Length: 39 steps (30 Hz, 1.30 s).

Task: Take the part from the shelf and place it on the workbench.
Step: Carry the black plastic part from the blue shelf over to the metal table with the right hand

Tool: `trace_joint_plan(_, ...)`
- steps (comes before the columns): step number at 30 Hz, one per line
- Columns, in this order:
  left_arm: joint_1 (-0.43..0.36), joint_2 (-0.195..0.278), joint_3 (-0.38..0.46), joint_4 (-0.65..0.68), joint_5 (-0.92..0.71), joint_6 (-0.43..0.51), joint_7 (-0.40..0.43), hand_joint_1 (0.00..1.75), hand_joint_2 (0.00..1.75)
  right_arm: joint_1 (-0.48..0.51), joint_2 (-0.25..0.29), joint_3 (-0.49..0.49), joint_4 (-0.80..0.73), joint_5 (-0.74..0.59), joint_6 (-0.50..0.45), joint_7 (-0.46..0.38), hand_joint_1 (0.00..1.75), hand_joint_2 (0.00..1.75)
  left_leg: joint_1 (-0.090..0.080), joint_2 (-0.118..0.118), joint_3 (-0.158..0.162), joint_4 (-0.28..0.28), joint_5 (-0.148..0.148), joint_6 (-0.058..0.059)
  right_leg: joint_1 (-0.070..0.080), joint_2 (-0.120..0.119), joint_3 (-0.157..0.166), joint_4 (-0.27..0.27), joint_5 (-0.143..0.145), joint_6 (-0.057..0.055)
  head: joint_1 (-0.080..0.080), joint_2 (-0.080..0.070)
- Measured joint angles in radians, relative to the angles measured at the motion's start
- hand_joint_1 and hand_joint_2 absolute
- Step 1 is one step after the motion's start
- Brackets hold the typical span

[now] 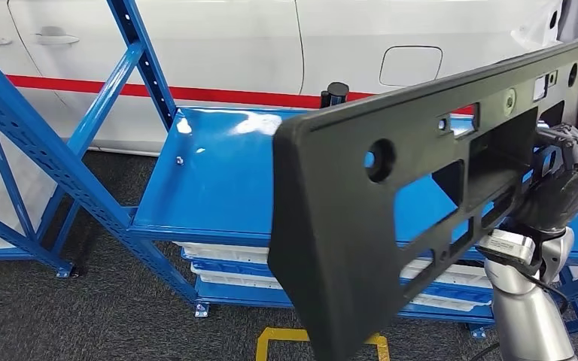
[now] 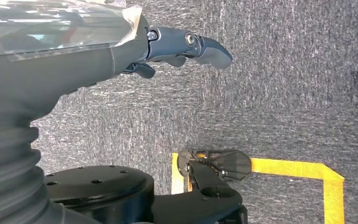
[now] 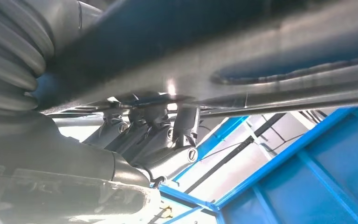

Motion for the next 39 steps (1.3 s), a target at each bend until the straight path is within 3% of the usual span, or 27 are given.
trace_joint_plan(5, 0.003, 0.004, 0.003, 0.0, 0.0, -0.002, 0.0, 0.0, 1.75, 0.022, 0.013, -0.008, -0.008, -0.001, 0.0, -0.002, 1.55, 1.75, -0.004, 0.0, -0.003, 0.006, -0.004, 0.007, -0.004, 0.0, 0.0, 0.0, -0.001, 0.003, 0.0, 0.0)
trace_joint_plan(10, 0.003, 0.007, 0.003, 0.0, -0.008, -0.008, 0.006, 0.0, 1.75, 0.028, 0.023, -0.015, -0.013, 0.0, 0.0, -0.008, 1.55, 1.75, -0.002, 0.002, 0.0, -0.002, -0.001, 0.024, -0.005, 0.0, -0.005, 0.008, -0.009, 0.015, 0.0, 0.0)
trace_joint_plan(12, 0.002, 0.006, 0.003, 0.0, -0.009, -0.014, 0.007, 0.0, 1.75, 0.023, 0.025, -0.021, -0.012, 0.001, 0.0, -0.011, 1.55, 1.75, 0.004, 0.005, 0.005, -0.014, 0.008, 0.033, -0.004, 0.002, -0.037, 0.079, -0.049, 0.009, 0.003, 0.0)
trace_joint_plan(14, 0.002, 0.006, 0.002, 0.0, -0.01, -0.019, 0.009, 0.0, 1.75, 0.019, 0.029, -0.028, -0.011, 0.004, 0.0, -0.015, 1.55, 1.75, 0.004, 0.006, 0.002, -0.015, 0.01, 0.035, -0.003, 0.003, -0.096, 0.21, -0.108, 0.0, 0.006, 0.0)
trace_joint_plan(15, 0.002, 0.006, 0.002, 0.0, -0.011, -0.02, 0.011, 0.0, 1.75, 0.02, 0.031, -0.03, -0.01, 0.006, 0.0, -0.017, 1.55, 1.75, 0.004, 0.006, 0.0, -0.015, 0.011, 0.034, -0.004, 0.003, -0.12, 0.264, -0.126, 0.001, 0.006, 0.0)
trace_joint_plan(16, 0.003, 0.006, 0.002, 0.0, -0.011, -0.02, 0.012, 0.0, 1.75, 0.021, 0.033, -0.031, -0.008, 0.007, 0.0, -0.018, 1.55, 1.75, 0.005, 0.006, -0.002, -0.014, 0.013, 0.031, -0.006, 0.003, -0.128, 0.284, -0.13, 0.007, 0.006, 0.0)
trace_joint_plan(17, 0.003, 0.006, 0.002, 0.0, -0.012, -0.021, 0.013, 0.0, 1.75, 0.022, 0.035, -0.032, -0.007, 0.007, 0.0, -0.019, 1.55, 1.75, 0.007, 0.006, -0.004, -0.013, 0.015, 0.028, -0.008, 0.003, -0.116, 0.265, -0.118, 0.017, 0.006, 0.0)
trace_joint_plan(19, 0.003, 0.006, 0.002, 0.0, -0.012, -0.021, 0.014, 0.0, 1.75, 0.022, 0.039, -0.034, -0.007, 0.009, 0.0, -0.02, 1.55, 1.75, 0.013, 0.005, -0.011, -0.005, 0.018, 0.018, -0.015, 0.002, -0.045, 0.131, -0.07, 0.04, 0.007, 0.0)
trace_joint_plan(20, 0.003, 0.007, 0.002, 0.0, -0.012, -0.021, 0.014, 0.0, 1.75, 0.021, 0.042, -0.036, -0.006, 0.011, 0.0, -0.021, 1.55, 1.75, 0.014, 0.004, -0.016, 0.002, 0.018, 0.01, -0.016, 0.004, -0.014, 0.07, -0.049, 0.044, 0.008, 0.0)
trace_joint_plan(22, 0.003, 0.008, 0.002, -0.001, -0.014, -0.022, 0.016, 0.0, 1.75, 0.02, 0.048, -0.041, -0.005, 0.018, -0.001, -0.024, 1.55, 1.75, 0.012, 0.004, -0.021, 0.009, 0.018, -0.005, -0.013, 0.007, 0.011, 0.017, -0.031, 0.032, 0.008, 0.0)
trace_joint_plan(25, 0.004, 0.009, 0.002, -0.001, -0.015, -0.022, 0.018, 0.0, 1.75, 0.014, 0.063, -0.047, -0.003, 0.031, -0.001, -0.026, 1.55, 1.75, 0.017, 0.005, -0.026, 0.01, 0.022, -0.024, -0.01, 0.01, 0.006, 0.021, -0.016, 0.0, 0.005, 0.0)
trace_joint_plan(27, 0.004, 0.009, 0.002, -0.001, -0.015, -0.023, 0.019, 0.0, 1.75, 0.006, 0.072, -0.048, -0.002, 0.036, -0.001, -0.026, 1.55, 1.75, 0.021, 0.007, -0.051, 0.07, -0.025, -0.034, -0.013, 0.009, 0.0, 0.02, -0.006, -0.015, 0.003, 0.0)
trace_joint_plan(29, 0.004, 0.009, 0.002, -0.001, -0.014, -0.023, 0.019, 0.0, 1.75, 0.0, 0.078, -0.048, 0.0, 0.037, -0.001, -0.026, 1.55, 1.75, 0.022, 0.009, -0.103, 0.205, -0.104, -0.042, -0.01, 0.007, -0.006, 0.021, -0.001, -0.023, 0.001, 0.0)
trace_joint_plan(31, 0.005, 0.009, 0.002, -0.001, -0.012, -0.024, 0.019, 0.0, 1.75, -0.003, 0.082, -0.049, 0.004, 0.037, -0.001, -0.026, 1.55, 1.75, 0.022, 0.009, -0.134, 0.301, -0.143, -0.042, -0.005, 0.005, -0.01, 0.021, 0.001, -0.027, 0.001, 0.0)
trace_joint_plan(32, 0.005, 0.01, 0.002, -0.001, -0.011, -0.024, 0.019, 0.0, 1.75, -0.006, 0.084, -0.049, 0.007, 0.036, -0.001, -0.026, 1.55, 1.75, 0.022, 0.009, -0.122, 0.294, -0.135, -0.039, -0.003, 0.005, -0.011, 0.021, 0.002, -0.027, 0.001, 0.0)
trace_joint_plan(33, 0.005, 0.01, 0.002, -0.001, -0.01, -0.025, 0.019, 0.0, 1.75, -0.012, 0.085, -0.048, 0.011, 0.036, -0.001, -0.026, 1.55, 1.75, 0.021, 0.009, -0.09, 0.247, -0.113, -0.033, -0.002, 0.005, -0.011, 0.021, 0.002, -0.027, 0.001, 0.0)
trace_joint_plan(35, 0.004, 0.011, 0.002, -0.001, -0.005, -0.026, 0.02, 0.0, 1.75, -0.028, 0.087, -0.048, 0.018, 0.034, -0.001, -0.026, 1.55, 1.75, 0.018, 0.009, -0.002, 0.104, -0.066, -0.017, 0.003, 0.006, -0.01, 0.021, 0.003, -0.025, 0.002, 0.0)
trace_joint_plan(36, 0.004, 0.012, 0.003, -0.001, -0.002, -0.026, 0.021, 0.0, 1.75, -0.038, 0.088, -0.048, 0.023, 0.033, -0.001, -0.026, 1.55, 1.75, 0.014, 0.009, 0.027, 0.054, -0.054, -0.011, 0.005, 0.006, -0.011, 0.021, 0.005, -0.022, 0.002, 0.0)
trace_joint_plan(37, 0.003, 0.012, 0.003, -0.001, 0.002, -0.027, 0.021, 0.0, 1.75, -0.048, 0.09, -0.047, 0.029, 0.034, -0.001, -0.026, 1.55, 1.75, 0.01, 0.009, 0.041, 0.027, -0.05, -0.006, 0.006, 0.006, -0.012, 0.021, 0.006, -0.019, 0.002, 0.0)
trace_joint_plan(39, 0.003, 0.013, 0.003, -0.001, 0.008, -0.027, 0.018, 0.0, 1.75, -0.066, 0.096, -0.045, 0.042, 0.039, -0.001, -0.023, 1.55, 1.75, 0.005, 0.01, 0.039, 0.019, -0.046, 0.001, 0.005, 0.005, -0.015, 0.018, 0.012, -0.009, 0.002, 0.0)
